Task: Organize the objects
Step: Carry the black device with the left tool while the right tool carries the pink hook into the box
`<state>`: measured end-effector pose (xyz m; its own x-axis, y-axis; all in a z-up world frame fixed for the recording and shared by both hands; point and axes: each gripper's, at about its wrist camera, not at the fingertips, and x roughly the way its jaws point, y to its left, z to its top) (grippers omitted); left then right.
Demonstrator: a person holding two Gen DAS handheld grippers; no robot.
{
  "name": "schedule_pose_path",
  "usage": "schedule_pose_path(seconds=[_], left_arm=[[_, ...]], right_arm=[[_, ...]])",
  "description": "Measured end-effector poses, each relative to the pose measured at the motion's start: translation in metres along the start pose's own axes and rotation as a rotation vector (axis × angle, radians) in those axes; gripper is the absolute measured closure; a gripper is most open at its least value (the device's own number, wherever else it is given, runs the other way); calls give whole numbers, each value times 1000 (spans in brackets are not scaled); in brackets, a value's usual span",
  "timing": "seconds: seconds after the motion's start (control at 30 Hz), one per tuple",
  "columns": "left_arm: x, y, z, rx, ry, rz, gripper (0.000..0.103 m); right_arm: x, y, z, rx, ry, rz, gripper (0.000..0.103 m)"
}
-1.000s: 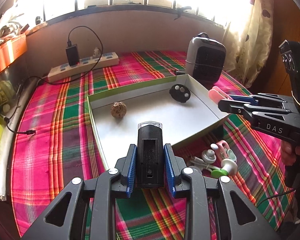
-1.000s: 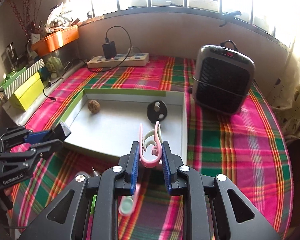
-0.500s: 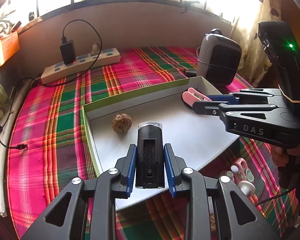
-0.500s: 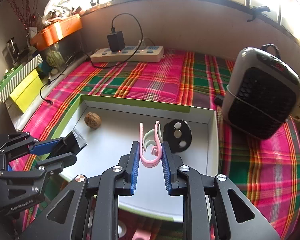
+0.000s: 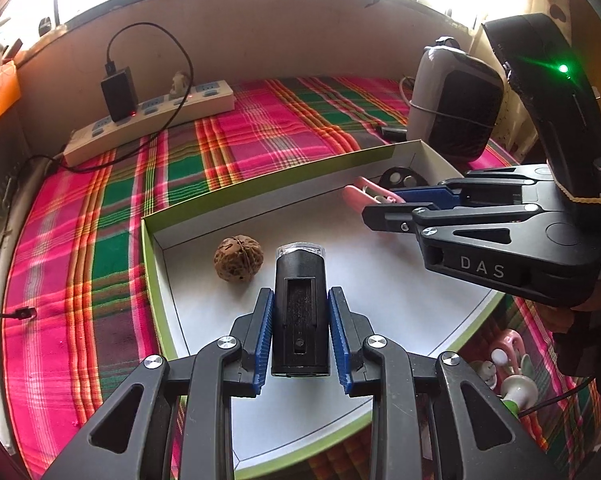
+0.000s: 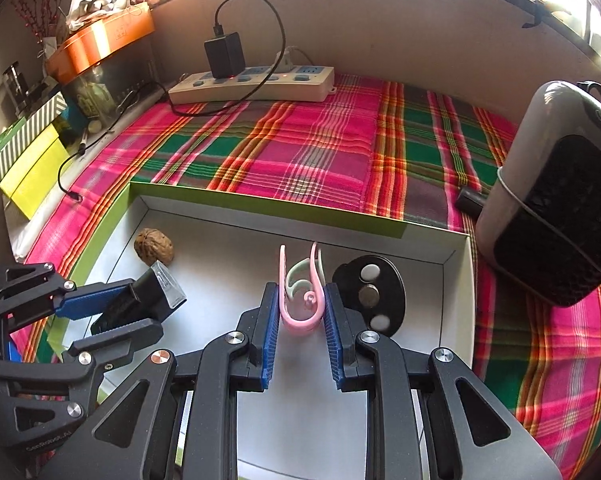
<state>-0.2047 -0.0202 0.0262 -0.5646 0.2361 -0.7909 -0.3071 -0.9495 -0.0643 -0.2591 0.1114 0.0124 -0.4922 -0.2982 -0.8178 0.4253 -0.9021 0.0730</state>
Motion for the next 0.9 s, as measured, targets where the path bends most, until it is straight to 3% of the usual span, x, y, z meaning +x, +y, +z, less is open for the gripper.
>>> schedule_pose_path(seconds=[0.9], left_arm=[[12,-4,2,16,22,6,78]], right_arm=[[9,0,3,1,3,-19,80]])
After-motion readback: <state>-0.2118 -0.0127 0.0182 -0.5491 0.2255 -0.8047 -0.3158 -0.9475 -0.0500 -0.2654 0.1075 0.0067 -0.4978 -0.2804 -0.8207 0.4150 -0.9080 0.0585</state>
